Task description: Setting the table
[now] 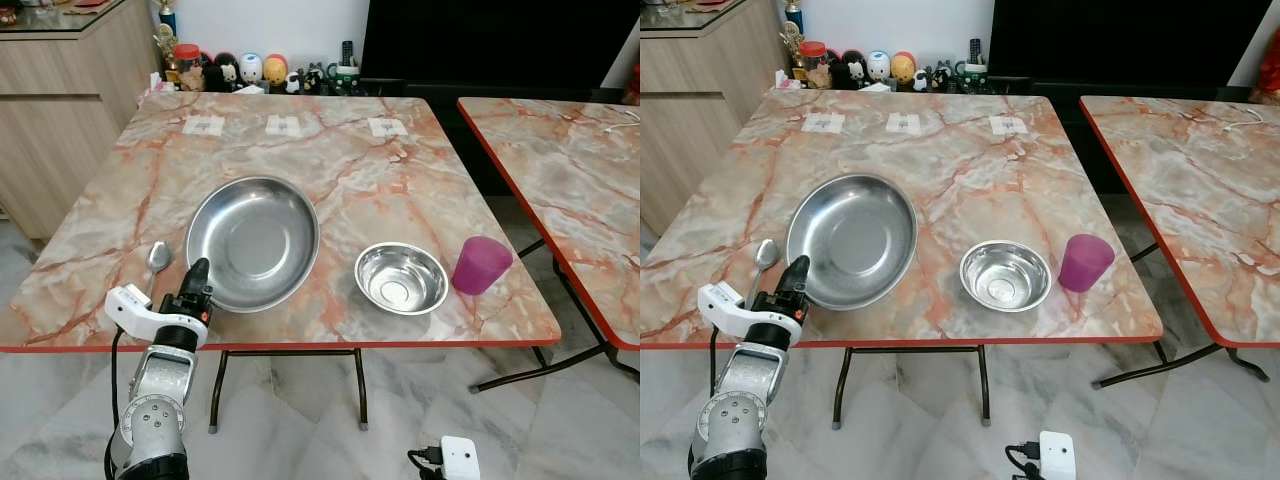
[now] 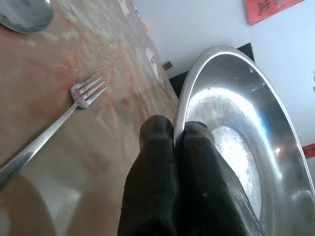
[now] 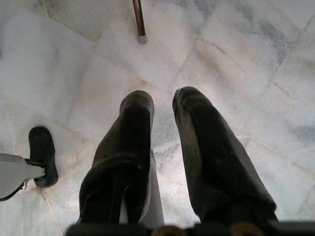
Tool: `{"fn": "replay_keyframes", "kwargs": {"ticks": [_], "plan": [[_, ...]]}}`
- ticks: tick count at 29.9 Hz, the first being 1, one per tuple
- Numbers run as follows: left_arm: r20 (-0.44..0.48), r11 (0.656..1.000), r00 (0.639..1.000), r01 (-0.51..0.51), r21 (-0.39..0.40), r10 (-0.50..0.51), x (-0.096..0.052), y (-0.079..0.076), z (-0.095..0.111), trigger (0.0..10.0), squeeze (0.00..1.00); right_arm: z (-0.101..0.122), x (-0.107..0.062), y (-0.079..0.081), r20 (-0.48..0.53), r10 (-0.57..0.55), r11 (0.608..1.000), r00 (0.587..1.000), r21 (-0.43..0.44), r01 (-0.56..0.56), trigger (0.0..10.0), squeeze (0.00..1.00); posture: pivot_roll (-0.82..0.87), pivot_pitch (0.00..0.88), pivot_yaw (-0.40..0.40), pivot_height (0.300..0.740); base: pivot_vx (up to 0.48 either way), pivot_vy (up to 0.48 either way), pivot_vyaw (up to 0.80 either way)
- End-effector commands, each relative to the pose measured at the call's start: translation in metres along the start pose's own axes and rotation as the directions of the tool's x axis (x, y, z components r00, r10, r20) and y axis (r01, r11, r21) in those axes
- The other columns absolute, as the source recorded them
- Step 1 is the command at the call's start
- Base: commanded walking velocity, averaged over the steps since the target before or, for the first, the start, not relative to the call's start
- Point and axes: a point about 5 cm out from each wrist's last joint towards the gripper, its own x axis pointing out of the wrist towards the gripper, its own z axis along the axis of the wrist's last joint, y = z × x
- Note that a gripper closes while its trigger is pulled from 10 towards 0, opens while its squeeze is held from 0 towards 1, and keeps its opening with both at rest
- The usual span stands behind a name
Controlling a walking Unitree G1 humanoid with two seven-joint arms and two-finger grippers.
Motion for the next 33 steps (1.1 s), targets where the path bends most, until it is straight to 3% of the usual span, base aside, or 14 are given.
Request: {"fn": "replay_keyframes", "kwargs": {"ticks": [1,33], "plan": [[0.008,0.998,0.998,0.056,-0.013,-0.056,0.003,-0.01,0.0,10.0,0.0,-0.004,-0.001,-0.003,-0.015,-0.003,1.0,1.0,-0.01,0.002,10.0,0.0,0.12,0.0,-0.085,0.74,0.0,-0.48,0.0],[0.055,0.992,0.991,0.126,0.007,-0.126,0.012,-0.032,0.011,10.0,0.0,-0.001,-0.001,-0.005,-0.005,-0.013,1.0,1.0,-0.003,0.013,10.0,0.0,0.11,0.018,-0.093,0.74,0.0,-0.48,0.0]]}}
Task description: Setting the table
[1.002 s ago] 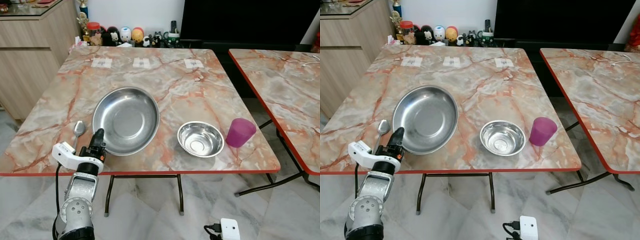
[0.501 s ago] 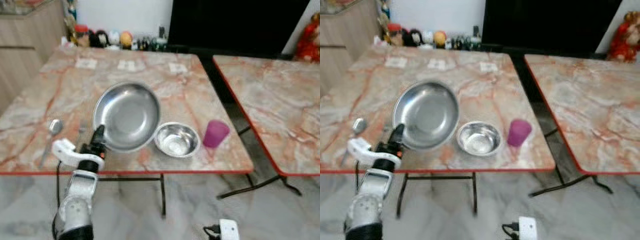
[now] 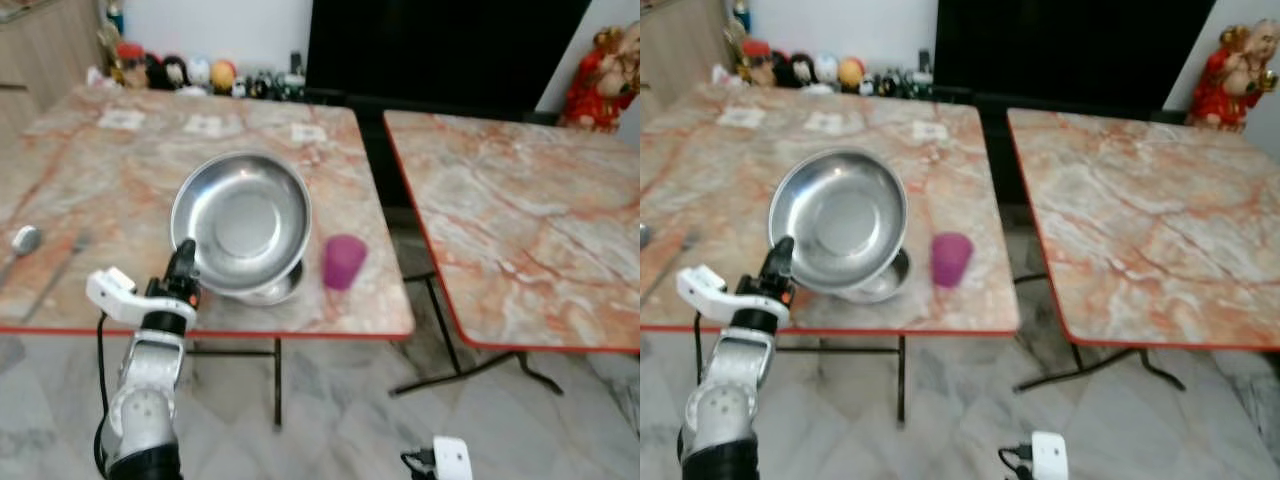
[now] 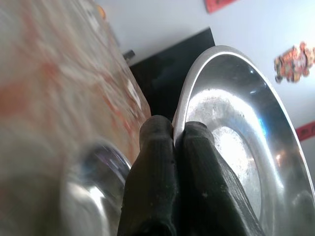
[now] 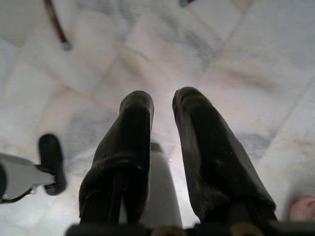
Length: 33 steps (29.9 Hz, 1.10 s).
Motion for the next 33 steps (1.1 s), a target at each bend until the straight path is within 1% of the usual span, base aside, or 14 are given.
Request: {"fn": "replay_keyframes", "kwargs": {"ticks": [1,9,13,15,16,17,18,22,24,28,31,33], "plan": [[-0.01,0.999,0.999,0.048,-0.016,-0.048,0.005,-0.014,-0.005,10.0,0.0,-0.002,-0.001,-0.012,-0.007,-0.033,0.999,0.999,-0.006,0.032,10.0,0.0,0.11,0.018,-0.093,0.74,0.0,-0.48,0.0],[-0.016,0.998,0.998,0.06,0.012,-0.06,0.01,-0.016,-0.003,10.0,0.0,-0.001,-0.001,-0.011,-0.006,-0.03,1.0,1.0,-0.003,0.03,10.0,0.0,0.11,0.0,-0.08,0.74,0.0,-0.48,0.0],[-0.058,0.994,0.995,0.081,0.067,-0.077,0.015,-0.021,-0.006,10.0,0.0,0.0,-0.001,-0.012,-0.003,-0.044,0.999,0.999,0.0,0.044,10.0,0.0,0.13,0.0,-0.041,0.74,0.0,-0.48,0.0],[-0.064,0.994,0.995,0.085,0.074,-0.081,0.015,-0.022,-0.006,10.0,0.0,0.001,-0.001,-0.012,-0.001,-0.045,0.999,0.999,0.003,0.045,10.0,0.0,0.13,0.0,-0.041,0.74,0.0,-0.48,0.0],[-0.073,0.992,0.994,0.091,0.089,-0.085,0.017,-0.023,-0.004,10.0,0.0,0.002,-0.001,-0.011,0.006,-0.047,0.999,0.999,0.015,0.047,10.0,0.0,0.14,0.0,-0.012,0.74,0.0,-0.48,0.0],[-0.073,0.992,0.994,0.091,0.089,-0.085,0.017,-0.023,-0.004,10.0,0.0,0.002,-0.001,-0.011,0.006,-0.047,0.999,0.999,0.015,0.047,10.0,0.0,0.14,0.0,-0.012,0.74,0.0,-0.48,0.0],[-0.08,0.99,0.993,0.095,0.107,-0.087,0.019,-0.024,-0.002,10.0,0.0,0.004,0.0,-0.009,0.013,-0.046,0.999,0.999,0.027,0.046,10.0,0.0,0.13,0.0,-0.005,0.74,0.0,-0.48,0.0],[-0.074,0.989,0.993,0.097,0.115,-0.089,0.025,-0.025,0.0,10.0,0.0,0.007,0.001,-0.007,0.019,-0.041,0.999,0.999,0.027,0.041,10.0,0.0,0.13,0.0,-0.001,0.74,0.0,-0.48,0.0],[-0.076,0.988,0.993,0.103,0.114,-0.095,0.026,-0.027,-0.002,10.0,0.0,0.008,0.001,-0.007,0.021,-0.052,0.998,0.998,0.042,0.051,10.0,0.0,0.13,0.0,0.002,0.74,0.0,-0.48,0.0],[-0.106,0.984,0.988,0.128,0.126,-0.115,0.028,-0.031,-0.008,10.0,0.0,0.009,0.002,-0.007,0.026,-0.067,0.996,0.997,0.068,0.066,10.0,0.0,0.11,0.0,0.014,0.74,0.0,-0.48,0.0],[-0.111,0.983,0.987,0.128,0.129,-0.114,0.028,-0.031,-0.009,10.0,0.0,0.009,0.002,-0.007,0.028,-0.067,0.995,0.997,0.07,0.065,10.0,0.0,0.11,0.0,0.014,0.74,0.0,-0.48,0.0],[-0.123,0.981,0.986,0.128,0.146,-0.11,0.029,-0.03,-0.01,10.0,0.0,0.009,0.001,-0.007,0.028,-0.064,0.996,0.998,0.069,0.062,10.0,0.0,0.1,0.0,0.009,0.74,0.0,-0.48,0.0]]}}
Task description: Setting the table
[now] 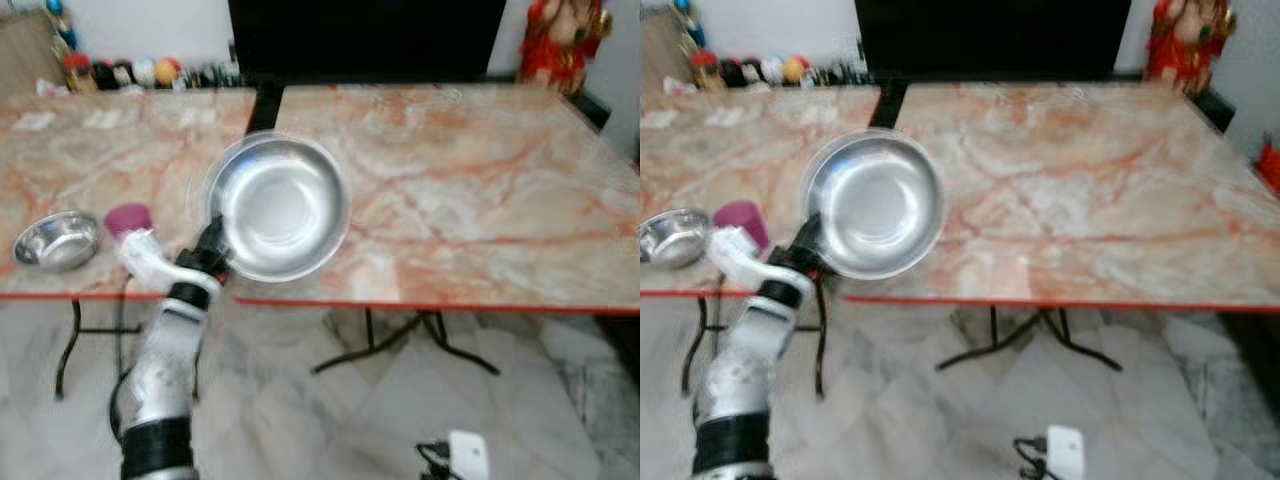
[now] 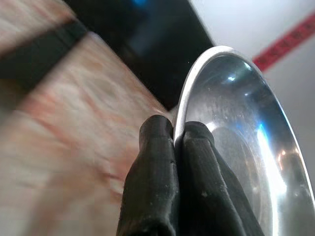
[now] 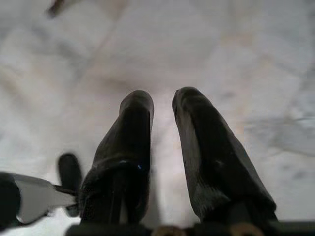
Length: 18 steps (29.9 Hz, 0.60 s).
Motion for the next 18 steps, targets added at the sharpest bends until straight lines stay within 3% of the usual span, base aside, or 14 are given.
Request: {"fn": "replay_keyframes", "kwargs": {"ticks": [1,5,8,13,18], "plan": [[0.013,0.999,1.0,-0.014,0.035,0.013,-0.002,0.005,0.008,10.0,0.0,-0.005,-0.001,0.008,-0.014,0.019,1.0,1.0,0.012,-0.019,10.0,0.0,0.1,0.0,0.006,0.74,0.0,-0.48,0.0],[-0.025,0.994,0.999,-0.022,0.103,0.024,-0.003,0.006,0.002,10.0,0.0,-0.006,-0.001,0.007,-0.016,0.015,1.0,1.0,0.007,-0.015,10.0,0.0,0.1,0.0,-0.004,0.74,0.0,-0.407,0.0],[-0.057,0.983,0.997,-0.03,0.182,0.041,-0.004,0.008,-0.003,10.0,0.0,-0.006,-0.001,0.006,-0.019,0.015,1.0,1.0,-0.001,-0.015,10.0,0.0,0.1,0.0,-0.01,0.74,0.0,0.0,0.0],[-0.054,0.985,0.996,-0.059,0.162,0.068,-0.006,0.011,-0.005,10.0,0.0,-0.006,-0.001,0.005,-0.022,0.017,1.0,1.0,-0.009,-0.018,10.0,0.0,0.1,0.0,-0.017,0.74,0.0,0.0,0.0],[-0.038,0.978,0.997,-0.055,0.201,0.064,-0.007,0.012,-0.002,10.0,0.0,-0.006,-0.001,0.004,-0.025,0.017,1.0,1.0,-0.014,-0.017,10.0,0.0,0.1,0.0,-0.031,0.74,0.0,0.0,0.0]]}}
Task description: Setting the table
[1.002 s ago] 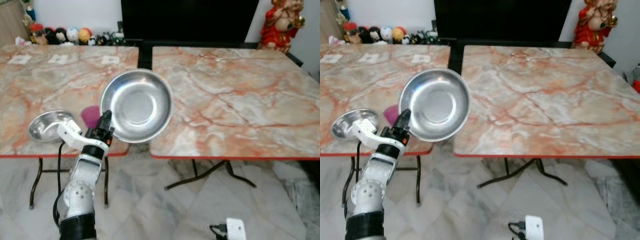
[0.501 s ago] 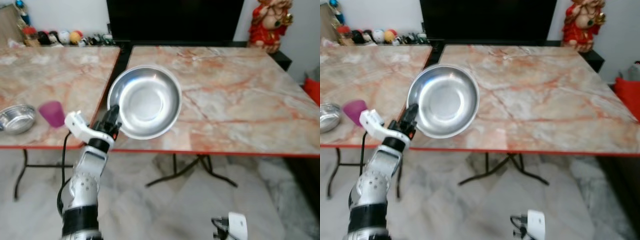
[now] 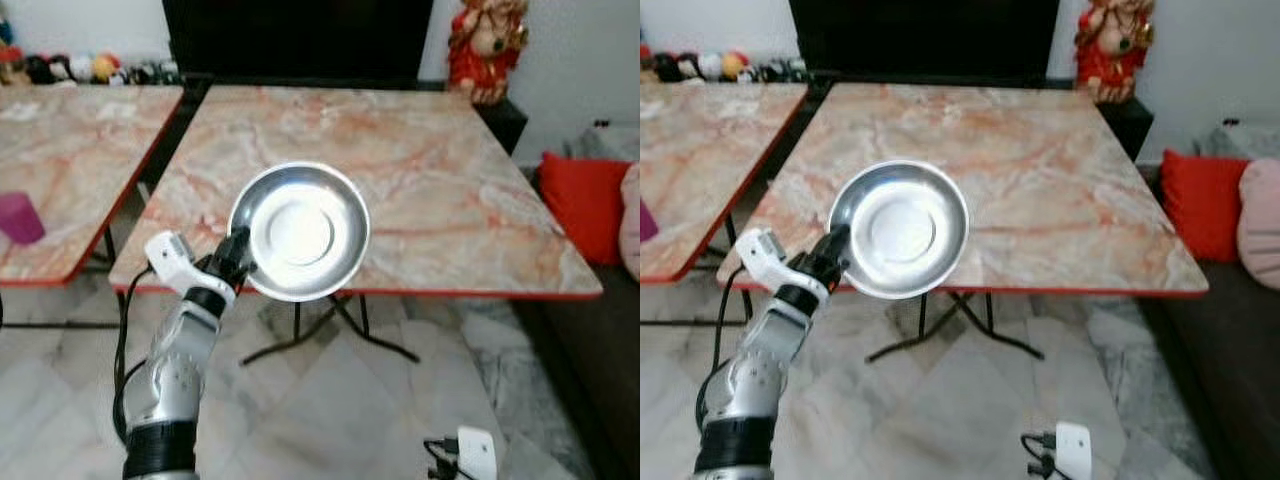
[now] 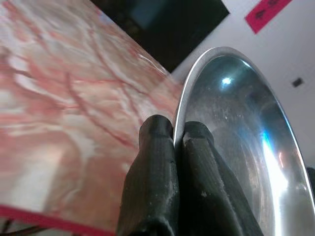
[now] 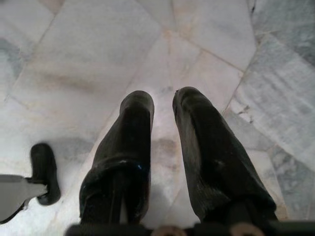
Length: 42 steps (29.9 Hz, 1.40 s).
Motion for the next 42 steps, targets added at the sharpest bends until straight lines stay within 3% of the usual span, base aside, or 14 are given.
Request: {"fn": "replay_keyframes", "kwargs": {"ticks": [1,33,37,42], "plan": [[0.04,1.0,0.999,0.003,0.03,-0.004,0.001,-0.001,0.008,10.0,0.0,-0.003,0.0,0.004,-0.013,0.012,1.0,1.0,-0.003,-0.012,10.0,0.0,0.1,0.0,-0.031,0.74,0.0,0.0,0.0],[0.058,0.996,0.997,-0.064,0.06,0.06,-0.005,0.009,0.008,10.0,0.0,-0.004,-0.001,0.003,-0.017,0.026,0.999,1.0,-0.027,-0.027,10.0,0.0,0.11,0.0,-0.053,0.74,0.289,-0.276,0.0],[0.066,0.995,0.995,-0.075,0.072,0.071,-0.005,0.01,0.01,10.0,0.0,-0.004,-0.001,0.002,-0.018,0.029,0.999,0.999,-0.031,-0.029,10.0,0.0,0.11,0.0,-0.056,0.74,0.304,-0.287,0.0],[0.046,0.984,0.995,-0.099,0.147,0.093,-0.005,0.013,0.011,10.0,0.0,-0.004,-0.001,0.002,-0.018,0.03,0.999,0.999,-0.034,-0.031,10.0,0.0,0.11,0.0,-0.058,0.74,0.0,0.0,0.0]]}}
